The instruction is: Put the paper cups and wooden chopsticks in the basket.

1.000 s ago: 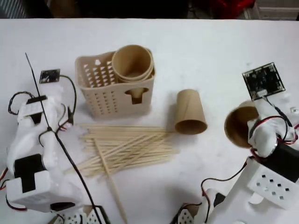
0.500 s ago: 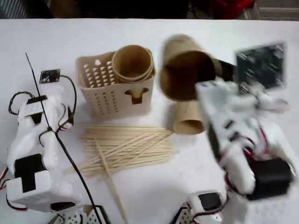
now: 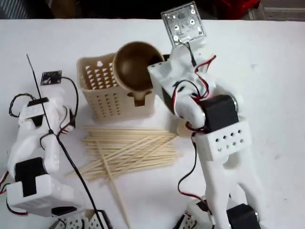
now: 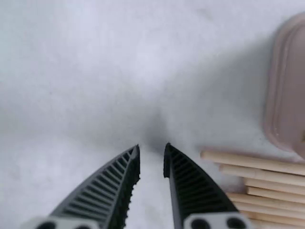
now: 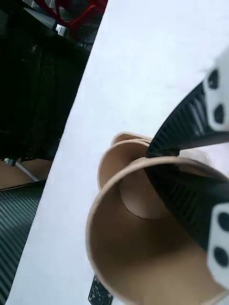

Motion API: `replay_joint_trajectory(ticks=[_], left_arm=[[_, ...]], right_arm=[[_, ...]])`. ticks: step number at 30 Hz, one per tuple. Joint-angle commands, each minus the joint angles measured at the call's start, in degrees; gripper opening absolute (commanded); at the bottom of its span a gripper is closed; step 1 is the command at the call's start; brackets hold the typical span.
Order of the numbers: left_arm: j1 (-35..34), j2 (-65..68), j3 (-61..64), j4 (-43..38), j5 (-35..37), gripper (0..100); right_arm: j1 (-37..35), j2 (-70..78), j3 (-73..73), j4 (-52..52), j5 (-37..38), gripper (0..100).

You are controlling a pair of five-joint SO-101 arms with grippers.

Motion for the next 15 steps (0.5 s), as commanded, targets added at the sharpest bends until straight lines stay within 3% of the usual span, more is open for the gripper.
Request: replay_joint_trajectory(ticks=[1,15], left_arm=[[1.8,-0.1,-0.2,-0.5,-0.7,10],[1.8,-0.1,-0.2,-0.5,-0.7,10]], right_arm=[[-0.6,0.0,-2.1,-3.2,-0.6,1.7],[-0.1,0.1,6.0,-9.3,-0.2,1.7]])
